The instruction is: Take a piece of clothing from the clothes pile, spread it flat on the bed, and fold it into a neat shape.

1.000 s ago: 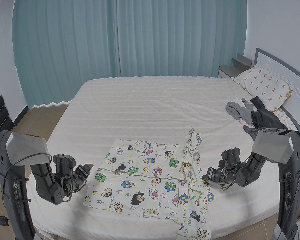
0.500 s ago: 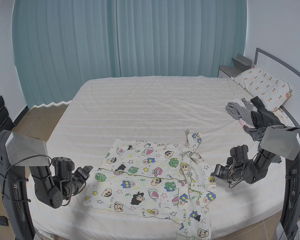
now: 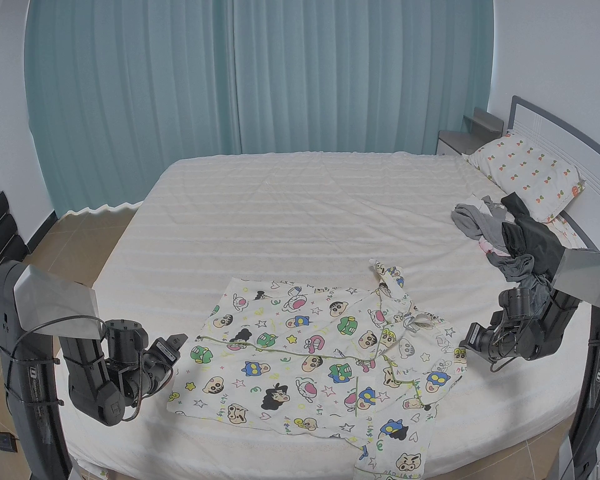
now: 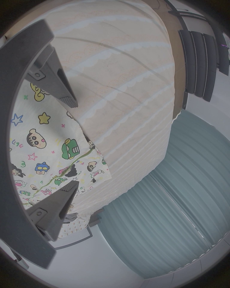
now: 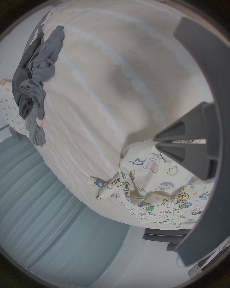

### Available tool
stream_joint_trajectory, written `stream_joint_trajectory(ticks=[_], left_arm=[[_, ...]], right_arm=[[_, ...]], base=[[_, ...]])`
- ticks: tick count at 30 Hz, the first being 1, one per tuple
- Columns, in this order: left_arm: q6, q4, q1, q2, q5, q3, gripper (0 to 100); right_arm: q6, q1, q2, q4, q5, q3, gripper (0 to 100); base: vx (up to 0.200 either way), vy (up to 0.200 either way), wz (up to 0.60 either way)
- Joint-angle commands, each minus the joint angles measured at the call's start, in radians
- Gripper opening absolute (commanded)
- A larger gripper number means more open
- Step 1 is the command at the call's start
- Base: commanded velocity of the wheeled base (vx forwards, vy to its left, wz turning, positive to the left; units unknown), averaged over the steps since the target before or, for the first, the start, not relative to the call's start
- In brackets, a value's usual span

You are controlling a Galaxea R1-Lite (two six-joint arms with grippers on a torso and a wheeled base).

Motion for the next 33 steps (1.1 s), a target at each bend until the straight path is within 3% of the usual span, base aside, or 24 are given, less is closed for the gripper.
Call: stream_joint_trajectory(ticks=[1,13,23,24,25,33], left_arm=[[0.0,-0.002,-0.001,0.008,0.007,0.003,100],[-0.002,-0.003,-0.001,0.017,0.015,0.009,100],[-0.002,-0.003,-0.001,0.017,0.016,0.016,100],[-0.002,-0.005,-0.001,0.017,0.027,0.019,100],[-0.002,-0.005,-0.001,0.017,0.027,0.019,100],[-0.002,-0.025,-0.001,0.023,0.029,0.023,100]], right_arm=[[-0.007,-0.038,-0.002,-0.002,0.001,0.012,0],[-0.061,-0.104,0.002,-0.082,-0.002,0.059,0],[-0.109,-0.101,0.025,-0.12,-0.024,0.085,0],[-0.116,-0.103,0.021,-0.125,-0.053,0.104,0],[-0.119,-0.103,0.019,-0.125,-0.058,0.107,100],[-0.167,-0.107,-0.001,-0.129,-0.096,0.136,100]], base=[[0.0,0.0,0.0],[0.0,0.0,0.0],[0.0,0.0,0.0],[0.0,0.0,0.0],[0.0,0.0,0.0],[0.0,0.0,0.0]])
